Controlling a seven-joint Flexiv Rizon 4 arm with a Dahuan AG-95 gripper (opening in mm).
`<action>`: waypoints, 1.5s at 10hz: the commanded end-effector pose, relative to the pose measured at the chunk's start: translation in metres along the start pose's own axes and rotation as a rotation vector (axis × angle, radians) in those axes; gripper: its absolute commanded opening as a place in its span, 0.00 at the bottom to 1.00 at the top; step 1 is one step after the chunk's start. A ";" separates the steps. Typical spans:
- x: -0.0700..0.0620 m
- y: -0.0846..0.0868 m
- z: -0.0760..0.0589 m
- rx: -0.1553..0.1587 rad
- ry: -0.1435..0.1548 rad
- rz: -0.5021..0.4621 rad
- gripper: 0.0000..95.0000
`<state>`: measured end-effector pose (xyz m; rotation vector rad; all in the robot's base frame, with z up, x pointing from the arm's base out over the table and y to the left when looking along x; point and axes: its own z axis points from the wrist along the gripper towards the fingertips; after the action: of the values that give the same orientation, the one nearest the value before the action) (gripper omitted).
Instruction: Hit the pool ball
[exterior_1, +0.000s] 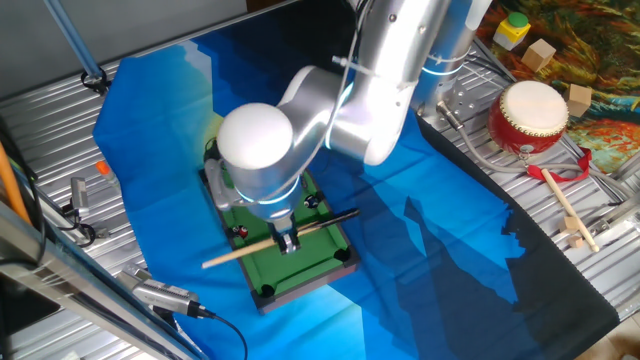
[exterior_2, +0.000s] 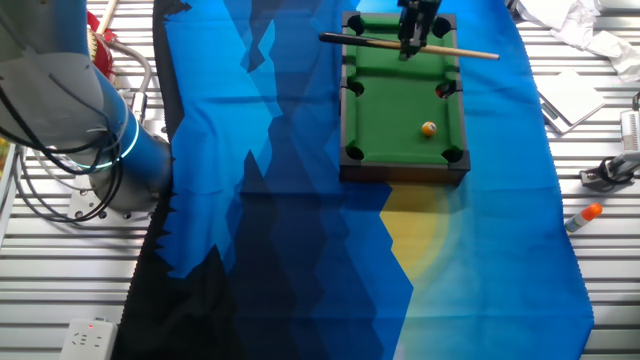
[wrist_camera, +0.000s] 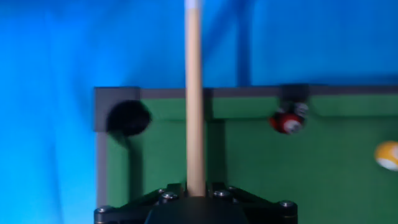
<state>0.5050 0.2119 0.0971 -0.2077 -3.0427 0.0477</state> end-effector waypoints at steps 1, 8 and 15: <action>0.016 -0.016 -0.011 0.002 0.041 0.041 0.00; 0.060 -0.035 -0.017 0.020 0.142 0.120 0.00; 0.100 -0.035 -0.011 0.024 0.162 0.120 0.00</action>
<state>0.4045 0.1923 0.1177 -0.3747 -2.8618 0.0737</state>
